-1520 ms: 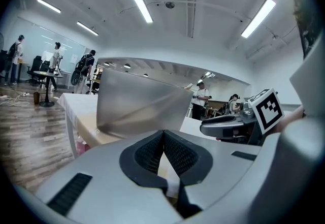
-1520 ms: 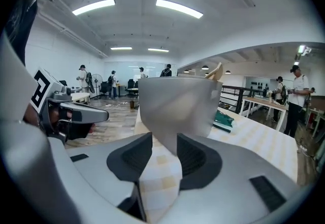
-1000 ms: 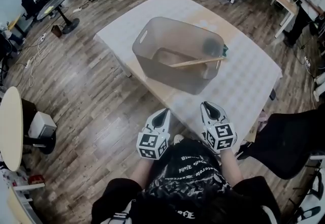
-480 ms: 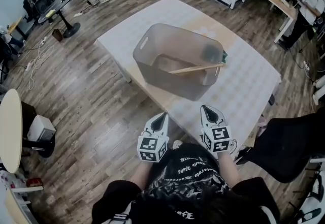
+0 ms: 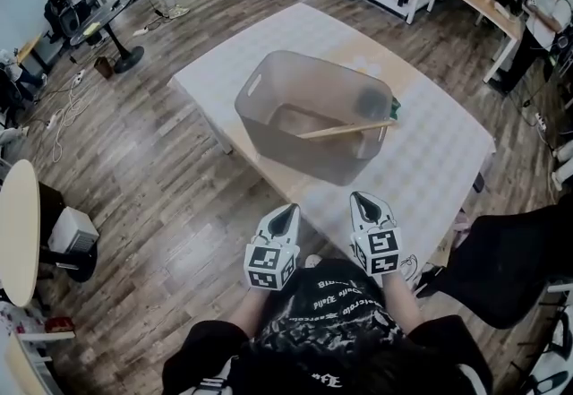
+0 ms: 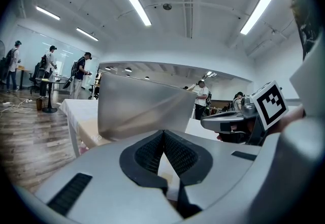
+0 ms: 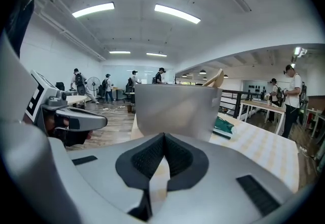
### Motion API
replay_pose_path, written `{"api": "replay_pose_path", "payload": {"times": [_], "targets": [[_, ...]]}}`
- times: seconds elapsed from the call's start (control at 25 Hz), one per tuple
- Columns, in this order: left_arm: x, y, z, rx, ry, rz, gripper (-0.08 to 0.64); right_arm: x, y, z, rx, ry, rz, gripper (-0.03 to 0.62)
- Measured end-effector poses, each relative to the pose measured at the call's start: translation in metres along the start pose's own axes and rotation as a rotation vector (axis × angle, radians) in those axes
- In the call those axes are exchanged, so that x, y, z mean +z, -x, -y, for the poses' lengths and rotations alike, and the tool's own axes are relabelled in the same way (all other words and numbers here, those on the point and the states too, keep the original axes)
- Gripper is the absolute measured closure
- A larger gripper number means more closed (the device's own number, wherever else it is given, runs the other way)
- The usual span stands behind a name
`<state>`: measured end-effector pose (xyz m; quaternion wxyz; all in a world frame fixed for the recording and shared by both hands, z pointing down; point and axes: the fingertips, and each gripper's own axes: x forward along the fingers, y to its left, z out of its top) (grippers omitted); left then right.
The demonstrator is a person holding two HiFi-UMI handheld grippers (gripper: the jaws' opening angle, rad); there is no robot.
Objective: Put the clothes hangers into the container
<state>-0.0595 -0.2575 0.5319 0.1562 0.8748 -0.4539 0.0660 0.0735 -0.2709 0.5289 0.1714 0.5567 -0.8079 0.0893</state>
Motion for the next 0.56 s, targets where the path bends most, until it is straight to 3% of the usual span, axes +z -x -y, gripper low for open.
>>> {"api": "replay_pose_path", "payload": {"times": [0.56], "targets": [[-0.002,0.004,0.004,0.009,0.015,0.008,0.540,-0.014,-0.001,-0.001,0.027,0.024,-0.023,0.584]]}}
